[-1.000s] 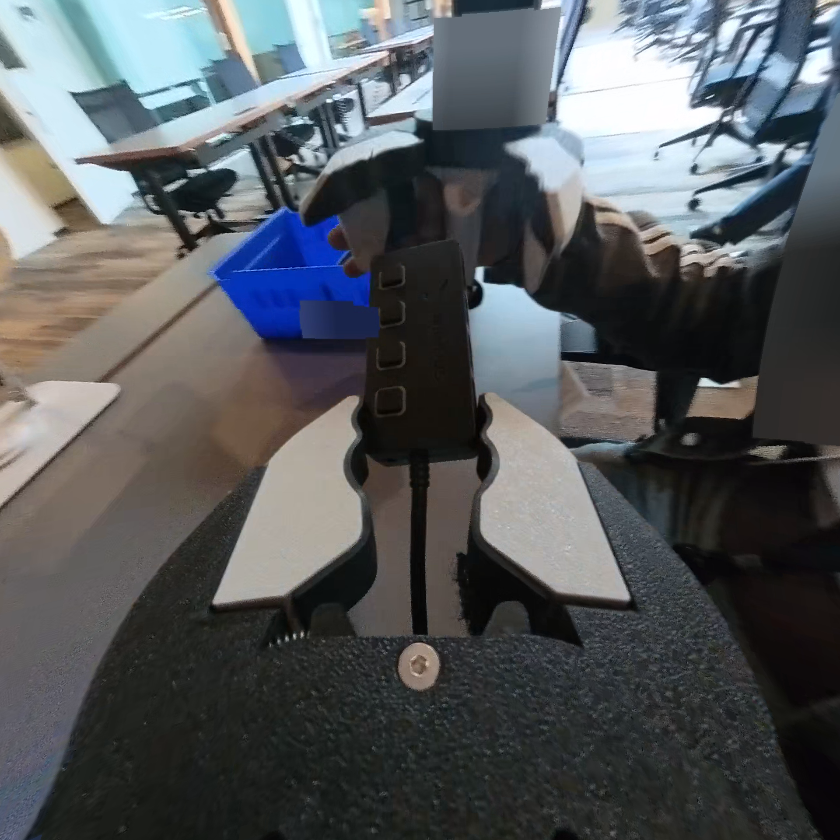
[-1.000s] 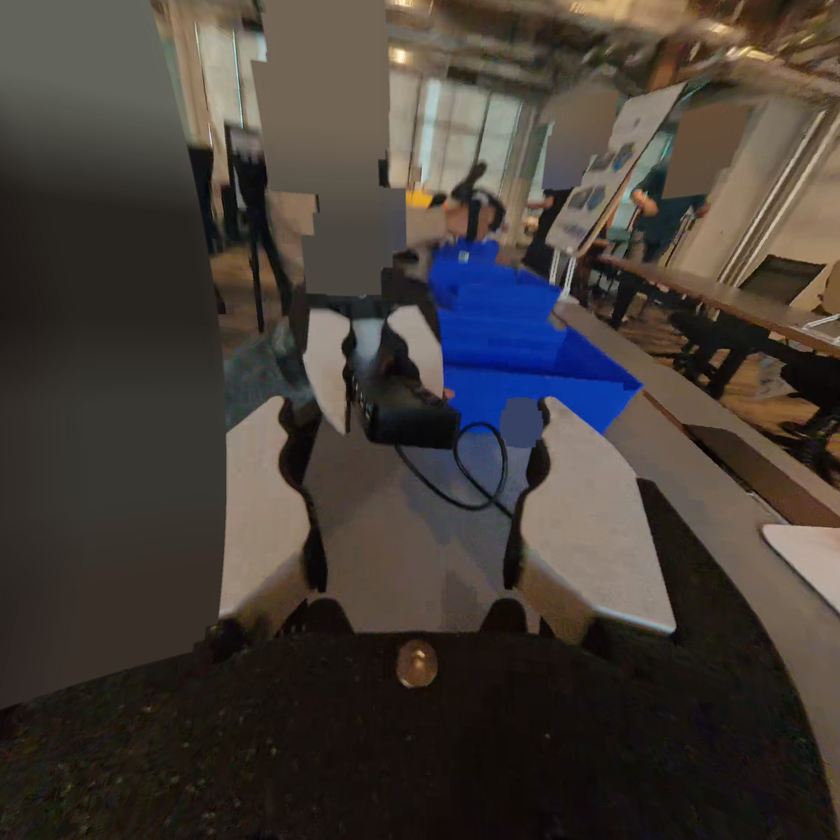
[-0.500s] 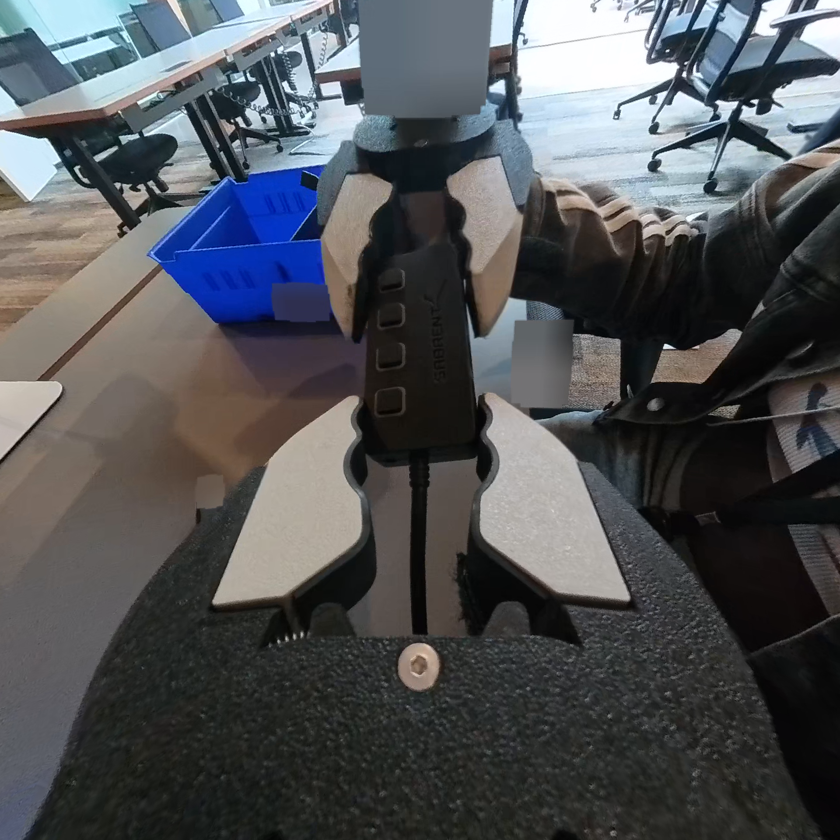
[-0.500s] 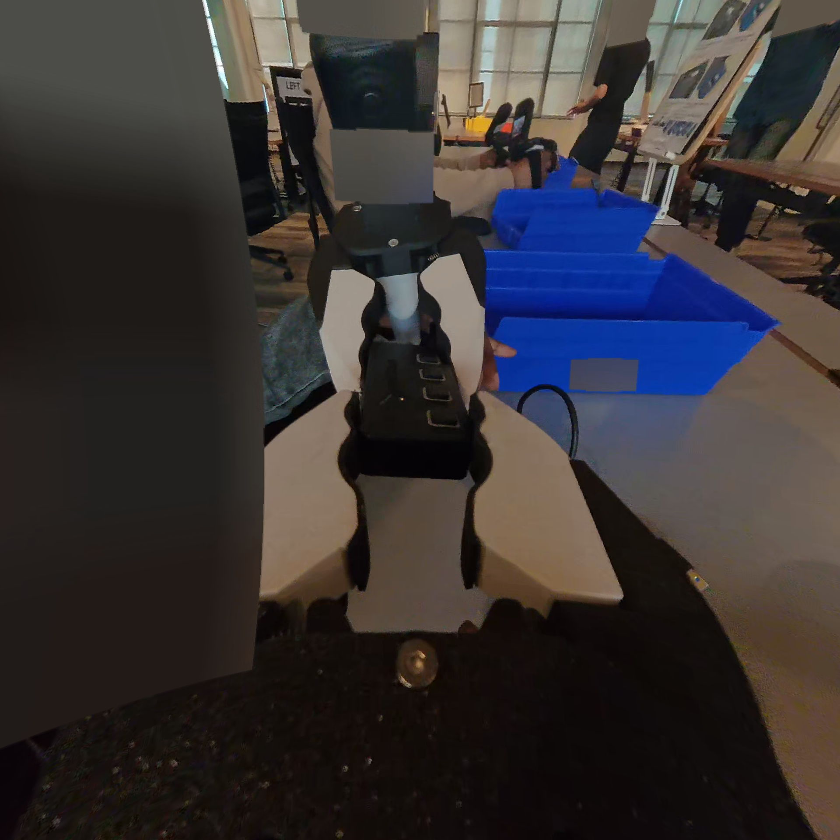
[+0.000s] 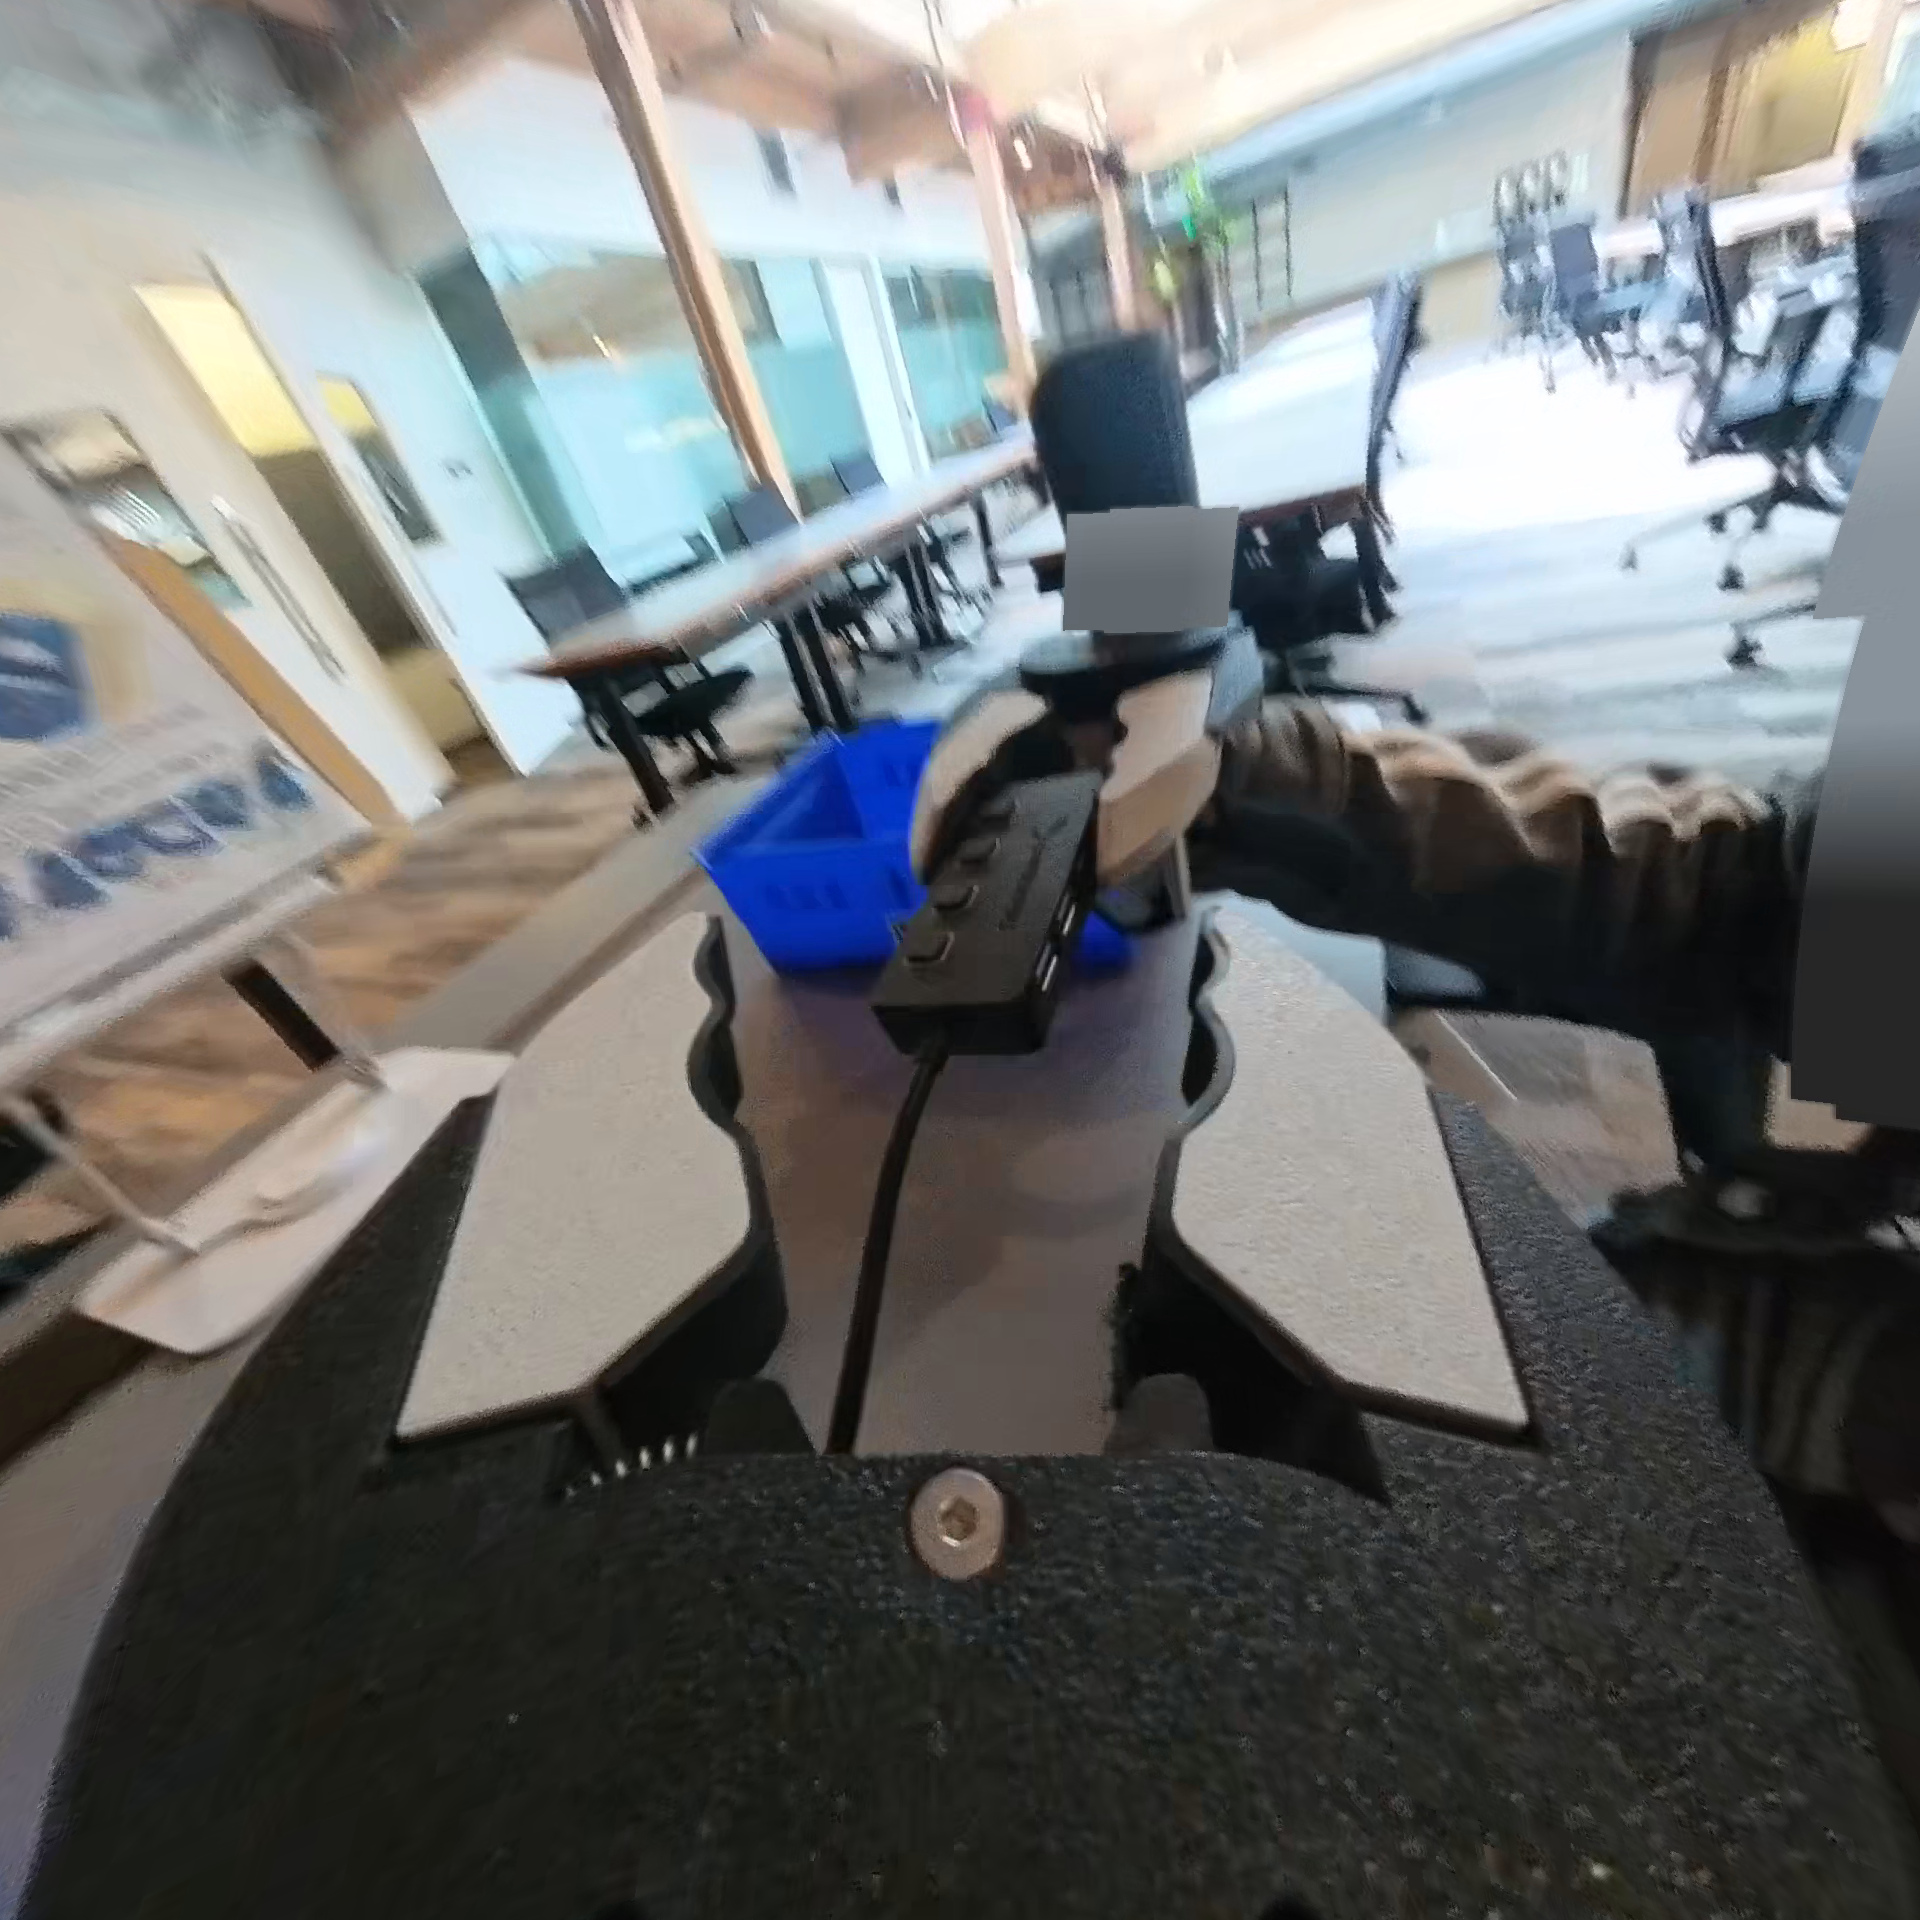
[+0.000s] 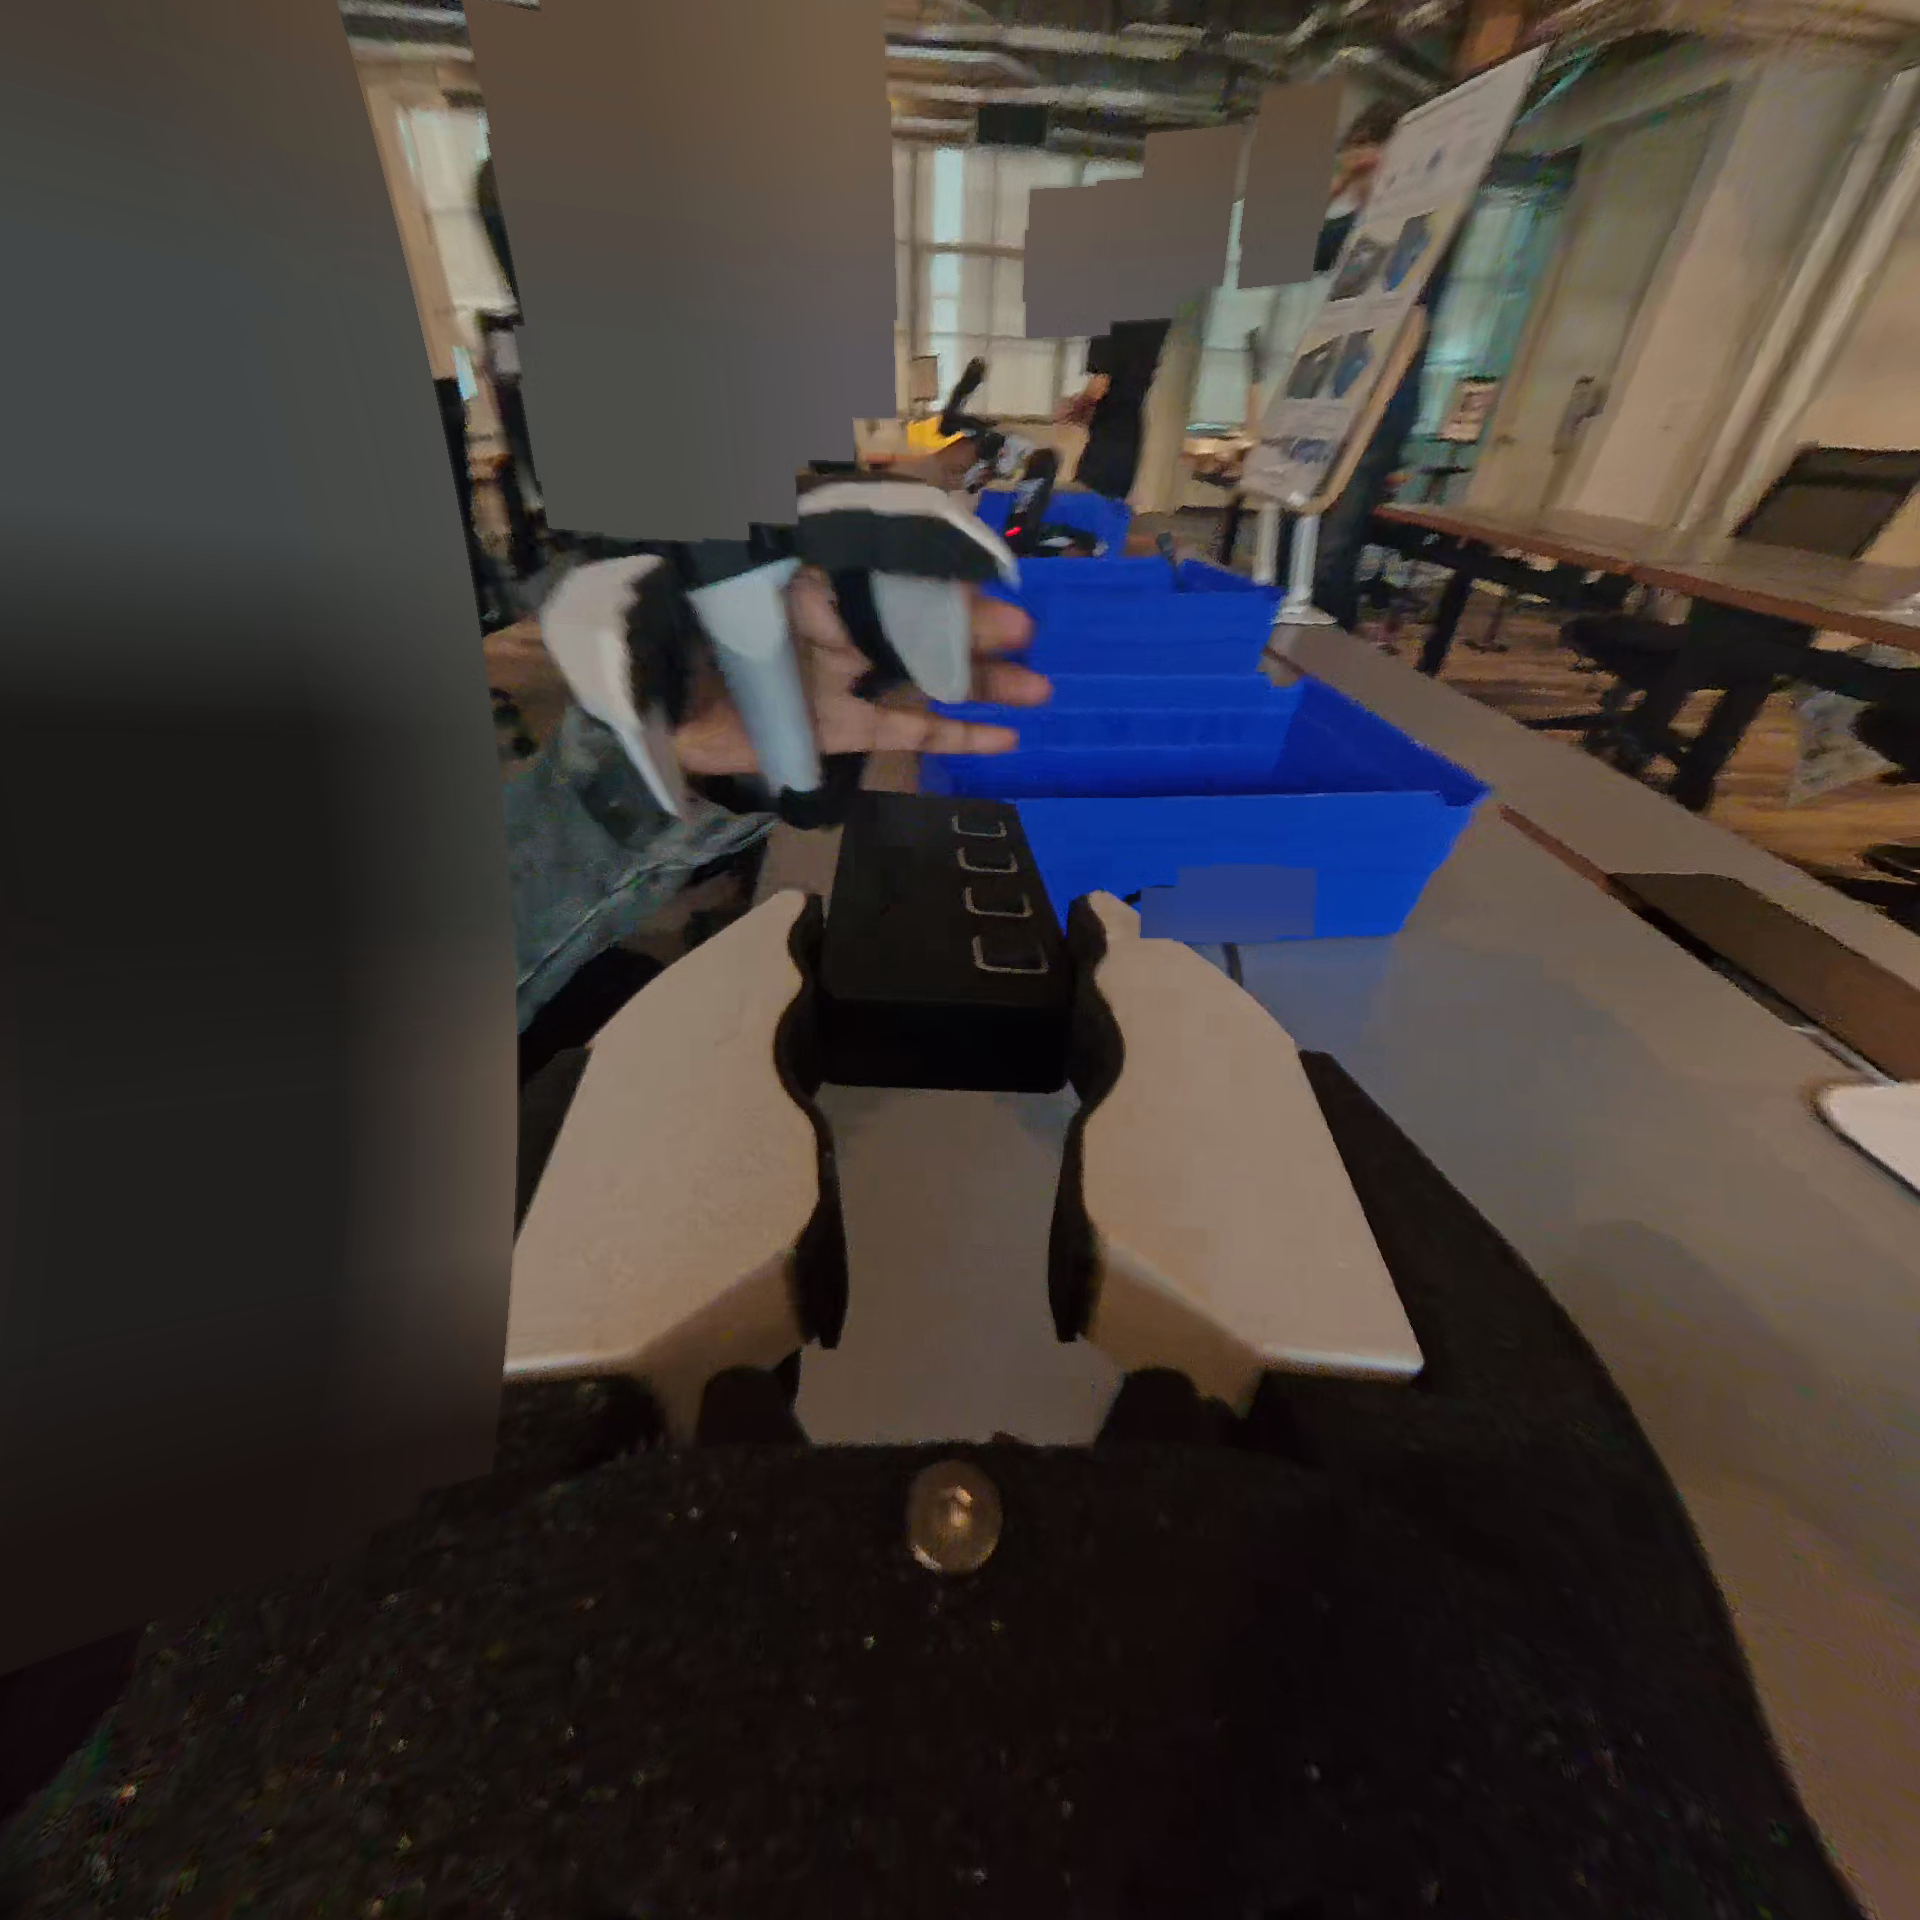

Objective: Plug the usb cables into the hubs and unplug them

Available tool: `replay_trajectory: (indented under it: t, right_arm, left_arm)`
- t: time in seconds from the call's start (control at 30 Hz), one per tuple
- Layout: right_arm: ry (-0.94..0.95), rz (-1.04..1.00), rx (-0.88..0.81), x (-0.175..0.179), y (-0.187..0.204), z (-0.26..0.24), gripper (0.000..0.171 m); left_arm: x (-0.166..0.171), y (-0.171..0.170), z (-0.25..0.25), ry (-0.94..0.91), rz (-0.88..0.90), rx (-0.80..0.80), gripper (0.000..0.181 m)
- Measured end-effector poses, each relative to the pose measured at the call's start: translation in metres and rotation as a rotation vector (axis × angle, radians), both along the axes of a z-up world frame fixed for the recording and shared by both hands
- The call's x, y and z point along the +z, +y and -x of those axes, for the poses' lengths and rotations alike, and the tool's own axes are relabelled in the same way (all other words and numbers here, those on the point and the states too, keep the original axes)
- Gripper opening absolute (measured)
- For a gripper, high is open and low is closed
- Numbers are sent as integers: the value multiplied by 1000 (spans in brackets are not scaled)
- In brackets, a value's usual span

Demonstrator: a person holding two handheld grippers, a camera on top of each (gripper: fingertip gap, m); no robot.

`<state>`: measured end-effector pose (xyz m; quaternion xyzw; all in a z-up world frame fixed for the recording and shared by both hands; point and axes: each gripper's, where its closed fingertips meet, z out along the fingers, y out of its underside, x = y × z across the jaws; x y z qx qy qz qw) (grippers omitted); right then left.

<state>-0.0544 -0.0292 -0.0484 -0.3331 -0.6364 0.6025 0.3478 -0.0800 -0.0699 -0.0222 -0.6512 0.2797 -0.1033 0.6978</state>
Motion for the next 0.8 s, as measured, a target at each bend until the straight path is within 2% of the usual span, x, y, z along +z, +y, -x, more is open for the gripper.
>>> replay_trajectory:
  t: [0.1,0.23,0.33,0.43,0.5,0.6,0.63,0.8]
  right_arm:
    - [60,67,-113,13,27,-1,44]
    - [185,167,-220,39,52,-9,44]
    - [279,212,-219,58,49,-18,44]
    - [302,237,-138,67,30,-23,44]
    - [277,235,-77,64,13,-20,44]
    - [208,212,-17,53,-5,-12,44]
    - [187,207,-2,49,-9,-10,44]
    - [131,194,31,38,-21,-2,44]
  left_arm:
    - [40,-25,9,-59,-201,20,83]
    - [49,-64,-21,-99,-204,-253,66]
    - [37,-40,-31,-206,-72,-276,61]
    - [10,6,-37,-366,68,-269,77]
    - [7,23,-41,-536,83,-304,86]
    - [26,24,-31,-771,-18,-362,81]
    - [30,22,-26,-795,-41,-367,74]
    - [23,24,-22,-651,-53,-270,76]
